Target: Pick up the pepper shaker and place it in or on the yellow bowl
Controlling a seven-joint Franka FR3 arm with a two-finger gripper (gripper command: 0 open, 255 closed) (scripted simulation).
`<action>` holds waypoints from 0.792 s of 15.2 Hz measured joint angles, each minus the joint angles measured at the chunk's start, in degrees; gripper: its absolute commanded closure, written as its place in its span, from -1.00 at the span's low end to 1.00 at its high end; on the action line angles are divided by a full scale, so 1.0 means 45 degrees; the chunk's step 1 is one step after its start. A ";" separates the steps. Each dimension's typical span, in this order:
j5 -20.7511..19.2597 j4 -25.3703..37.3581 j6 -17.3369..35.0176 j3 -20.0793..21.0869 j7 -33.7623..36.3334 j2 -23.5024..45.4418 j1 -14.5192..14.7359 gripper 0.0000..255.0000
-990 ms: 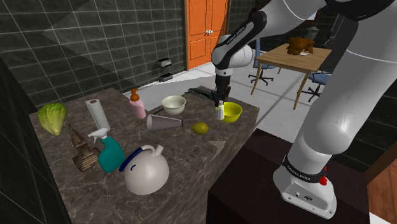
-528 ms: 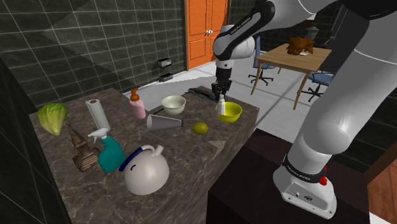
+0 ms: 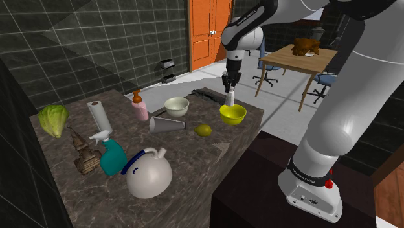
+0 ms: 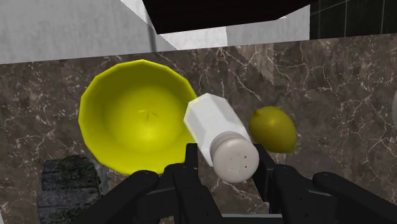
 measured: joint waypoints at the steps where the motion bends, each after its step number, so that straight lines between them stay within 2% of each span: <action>1: 0.0100 0.0612 -0.0296 -0.0195 -0.0378 0.0376 -0.0149 1.00; 6: 0.0464 0.2271 -0.1027 -0.0827 -0.1784 0.1522 -0.0776 1.00; 12: 0.0783 0.2081 -0.0339 -0.0858 -0.2176 0.2118 -0.0875 1.00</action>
